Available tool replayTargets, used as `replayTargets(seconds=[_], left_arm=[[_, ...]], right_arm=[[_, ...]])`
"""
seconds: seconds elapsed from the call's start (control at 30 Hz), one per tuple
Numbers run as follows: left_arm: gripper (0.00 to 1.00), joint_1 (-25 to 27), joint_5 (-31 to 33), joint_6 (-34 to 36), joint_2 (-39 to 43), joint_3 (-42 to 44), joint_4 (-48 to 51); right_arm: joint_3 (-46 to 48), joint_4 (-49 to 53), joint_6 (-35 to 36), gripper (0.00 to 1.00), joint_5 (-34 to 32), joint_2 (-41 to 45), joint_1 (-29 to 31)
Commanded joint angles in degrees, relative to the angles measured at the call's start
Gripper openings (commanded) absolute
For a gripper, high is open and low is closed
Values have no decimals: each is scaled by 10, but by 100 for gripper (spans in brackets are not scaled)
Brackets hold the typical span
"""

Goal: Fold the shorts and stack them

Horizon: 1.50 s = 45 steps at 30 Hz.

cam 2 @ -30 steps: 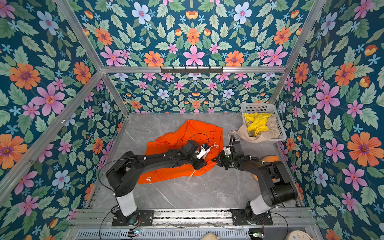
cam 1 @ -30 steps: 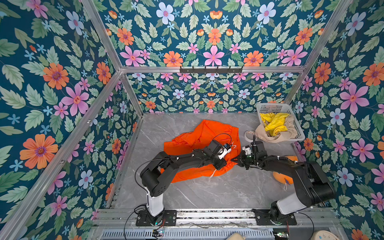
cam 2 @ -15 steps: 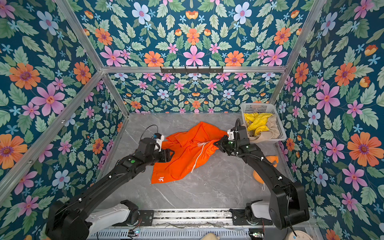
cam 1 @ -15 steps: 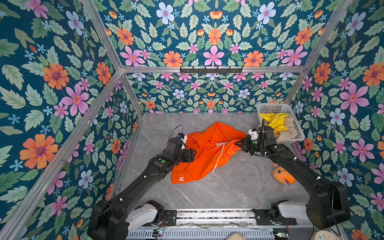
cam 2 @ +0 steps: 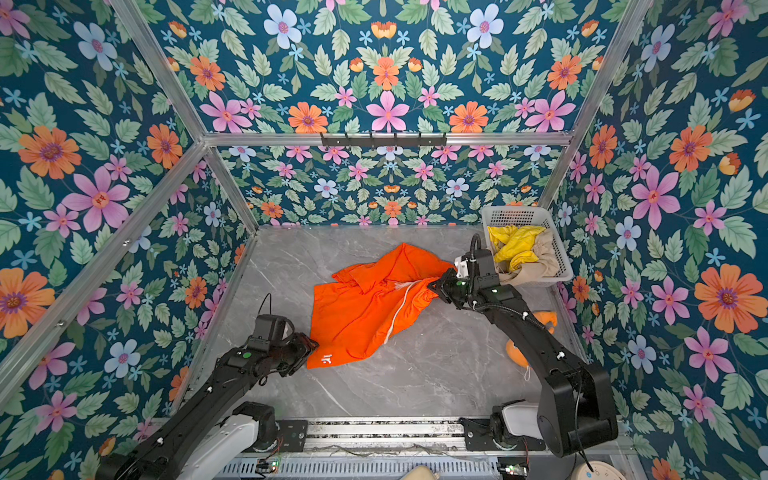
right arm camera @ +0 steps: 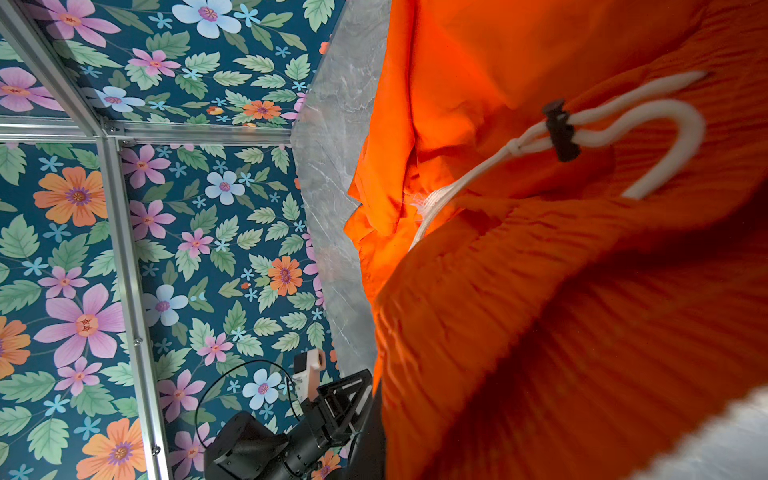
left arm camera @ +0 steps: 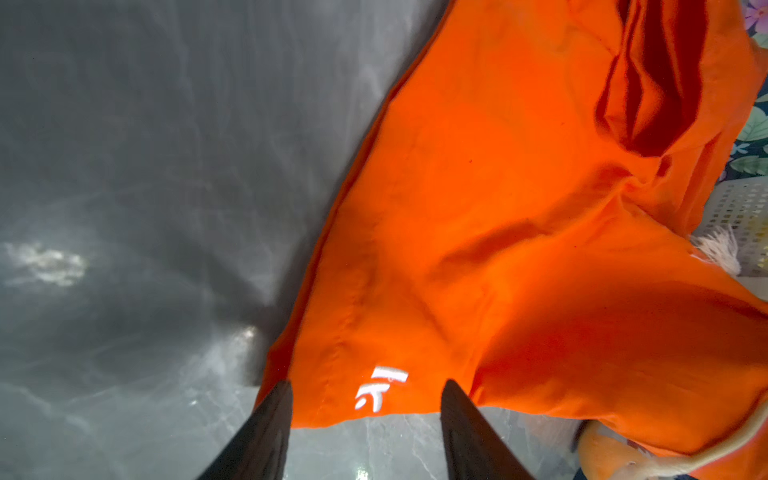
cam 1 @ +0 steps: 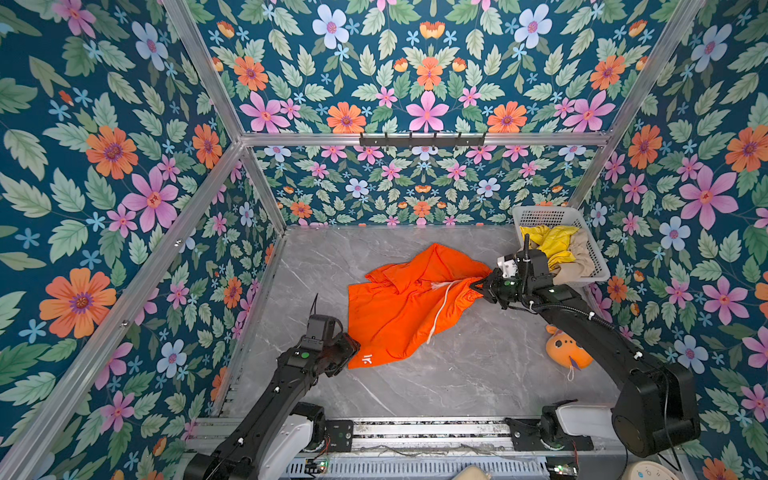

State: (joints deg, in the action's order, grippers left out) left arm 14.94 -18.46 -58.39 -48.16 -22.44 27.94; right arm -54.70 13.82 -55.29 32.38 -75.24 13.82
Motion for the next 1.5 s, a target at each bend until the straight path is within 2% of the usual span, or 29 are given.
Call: replayTargets(seconds=[0.0, 0.17, 0.4, 0.5, 0.77, 1.07, 1.13, 1.3, 1.47], left_arm=[[57, -1, -33, -57, 24, 16, 23], [55, -1, 0, -58, 55, 13, 70], [46, -1, 16, -57, 21, 8, 59], [47, -1, 29, -40, 6, 1, 70], [45, -1, 45, -35, -14, 13, 41], [44, -1, 28, -59, -44, 49, -39], [36, -2, 32, -61, -50, 54, -47], [2, -1, 55, -44, -49, 21, -24], [0, -6, 140, 33, -39, -129, 89]], right_arm=[[2, -9, -3, 5, -7, 3, 1], [4, -16, -5, 5, -8, -1, 4], [3, -21, -8, 5, -6, -2, 6], [5, -23, -9, 5, -4, -1, 8], [11, -33, -15, 5, -2, -1, 12], [13, -36, -20, 5, 1, 7, 15], [13, -36, -21, 5, 3, 10, 15], [10, -25, -21, 5, 2, 23, 16], [-32, 14, -15, 5, -8, 44, 15]])
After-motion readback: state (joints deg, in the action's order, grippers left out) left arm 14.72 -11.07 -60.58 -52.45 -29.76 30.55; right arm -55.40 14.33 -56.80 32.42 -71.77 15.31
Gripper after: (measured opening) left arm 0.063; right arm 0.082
